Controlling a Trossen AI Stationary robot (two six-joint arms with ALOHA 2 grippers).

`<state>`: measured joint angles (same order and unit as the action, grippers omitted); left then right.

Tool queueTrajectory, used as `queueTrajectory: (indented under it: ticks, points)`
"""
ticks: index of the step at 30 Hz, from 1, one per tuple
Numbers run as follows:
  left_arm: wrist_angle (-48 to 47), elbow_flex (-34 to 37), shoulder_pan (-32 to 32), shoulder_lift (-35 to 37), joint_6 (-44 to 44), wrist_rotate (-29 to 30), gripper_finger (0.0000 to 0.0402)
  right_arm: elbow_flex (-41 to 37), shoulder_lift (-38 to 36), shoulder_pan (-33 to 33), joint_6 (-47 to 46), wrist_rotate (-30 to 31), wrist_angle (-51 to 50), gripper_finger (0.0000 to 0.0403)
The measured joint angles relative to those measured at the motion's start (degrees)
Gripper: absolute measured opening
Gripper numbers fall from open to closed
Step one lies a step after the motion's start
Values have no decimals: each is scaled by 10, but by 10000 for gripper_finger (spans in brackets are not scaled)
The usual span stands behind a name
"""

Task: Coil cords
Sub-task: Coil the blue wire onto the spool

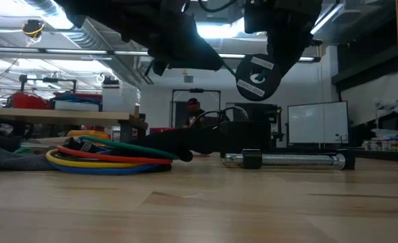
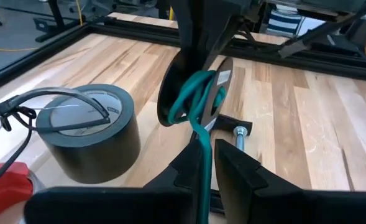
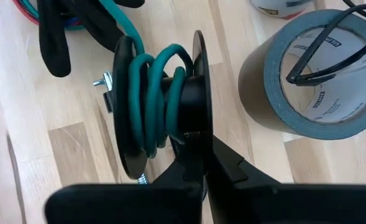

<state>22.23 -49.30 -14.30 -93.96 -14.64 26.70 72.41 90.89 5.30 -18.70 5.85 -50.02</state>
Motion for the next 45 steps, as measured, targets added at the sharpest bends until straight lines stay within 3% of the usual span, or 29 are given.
queueTrajectory:
  ticks: [6, 16, 27, 38, 45]
  points:
    - [18, 0, 6, 0, -38, 0, 6, 0, 1, 0, -8, 8, 4, 2]
    - [77, 0, 35, 0, -119, -10, 12, 0, 14, 0, -11, 16, 51, 2]
    - [114, -1, 34, 1, -124, -11, 13, 0, 20, -1, -25, 41, 121, 2]
    - [117, -1, 34, 2, -67, -9, 17, 0, 21, 0, -49, 75, 139, 2]
    - [119, -2, 34, 2, 21, -13, 62, 0, 21, 0, -51, 71, 141, 2]
